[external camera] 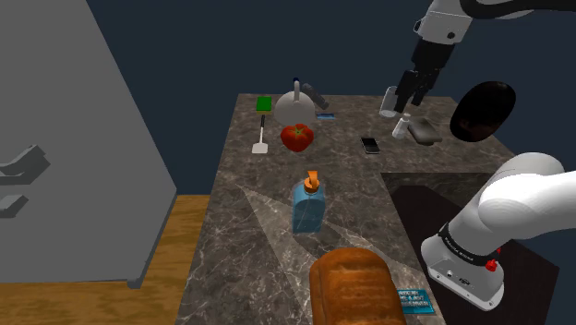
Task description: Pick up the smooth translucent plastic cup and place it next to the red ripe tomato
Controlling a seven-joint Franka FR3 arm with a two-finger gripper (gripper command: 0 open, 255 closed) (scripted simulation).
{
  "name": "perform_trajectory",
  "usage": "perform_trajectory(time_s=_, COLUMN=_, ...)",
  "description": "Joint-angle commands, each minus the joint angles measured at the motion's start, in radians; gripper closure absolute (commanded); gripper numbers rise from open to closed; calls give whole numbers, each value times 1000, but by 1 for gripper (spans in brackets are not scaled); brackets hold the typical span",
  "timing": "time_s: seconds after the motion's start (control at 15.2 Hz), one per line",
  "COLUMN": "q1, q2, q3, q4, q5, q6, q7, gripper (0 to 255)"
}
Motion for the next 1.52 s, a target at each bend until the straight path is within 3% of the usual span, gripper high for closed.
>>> perform_trajectory(time_s=0.0, q1=0, q2=0, q3=0, q4=0, q5=0, q6=0, q7=0, gripper=0)
perform_trajectory(time_s=0.79, q1=-68, q2=316, q3=-189, q4=93, q5=-109, q6=226, q7=-198, gripper=0)
perform_trajectory(time_s=1.45, q1=-98, q2=647, q3=-330, q4=295, q5=-77, q6=359, q7=-375, gripper=0)
